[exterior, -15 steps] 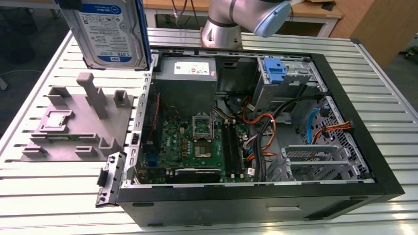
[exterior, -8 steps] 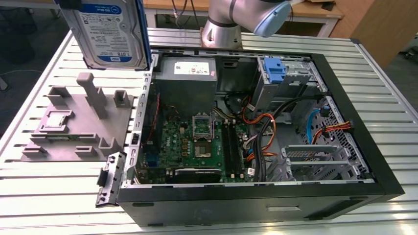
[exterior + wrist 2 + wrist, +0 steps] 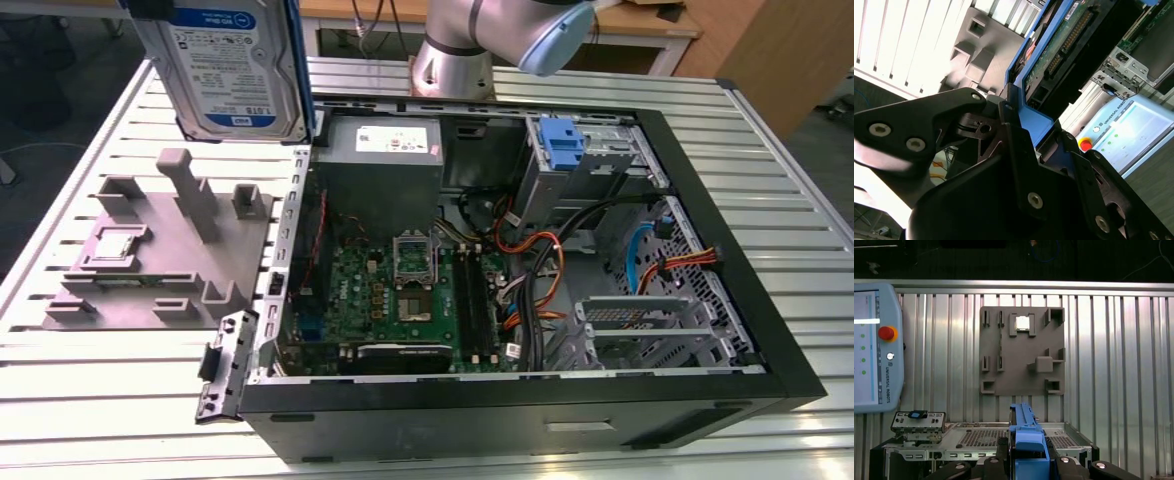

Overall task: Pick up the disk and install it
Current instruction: 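Pick up the disk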

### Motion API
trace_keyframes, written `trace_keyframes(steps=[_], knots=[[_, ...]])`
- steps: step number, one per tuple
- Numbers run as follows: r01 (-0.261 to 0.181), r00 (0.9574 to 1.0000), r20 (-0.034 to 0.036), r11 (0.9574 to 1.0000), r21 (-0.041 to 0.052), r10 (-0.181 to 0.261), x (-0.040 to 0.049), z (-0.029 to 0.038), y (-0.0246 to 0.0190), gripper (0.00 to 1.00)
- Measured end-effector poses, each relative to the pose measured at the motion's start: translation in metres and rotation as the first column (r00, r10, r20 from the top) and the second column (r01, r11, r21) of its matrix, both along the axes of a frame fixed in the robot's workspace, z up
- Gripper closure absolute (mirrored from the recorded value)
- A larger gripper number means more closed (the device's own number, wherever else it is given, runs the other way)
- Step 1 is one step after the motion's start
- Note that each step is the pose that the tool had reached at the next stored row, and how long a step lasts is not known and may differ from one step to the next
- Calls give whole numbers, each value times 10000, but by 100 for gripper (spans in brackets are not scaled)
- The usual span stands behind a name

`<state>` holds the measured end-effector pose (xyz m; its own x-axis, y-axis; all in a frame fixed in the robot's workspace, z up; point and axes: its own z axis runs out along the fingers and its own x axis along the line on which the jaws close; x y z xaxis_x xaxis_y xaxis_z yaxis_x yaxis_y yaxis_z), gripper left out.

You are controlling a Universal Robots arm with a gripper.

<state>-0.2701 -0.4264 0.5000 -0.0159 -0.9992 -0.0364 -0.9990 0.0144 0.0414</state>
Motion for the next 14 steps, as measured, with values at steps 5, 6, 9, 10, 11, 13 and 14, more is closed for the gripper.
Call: trace_keyframes(steps=[5,6,9,10,11,13,14], knots=[[0,10000,0,10000,0,0,2,0,0,63],[0,10000,0,10000,0,0,3,0,0,63],[0,10000,0,10000,0,0,5,0,0,63],[0,10000,0,10000,0,0,5,0,0,63],[0,10000,-1,10000,0,0,7,0,0,63],[-1,10000,-1,10000,-1,1,32,1,0,63],[0,10000,-1,10000,0,0,47,0,0,63]])
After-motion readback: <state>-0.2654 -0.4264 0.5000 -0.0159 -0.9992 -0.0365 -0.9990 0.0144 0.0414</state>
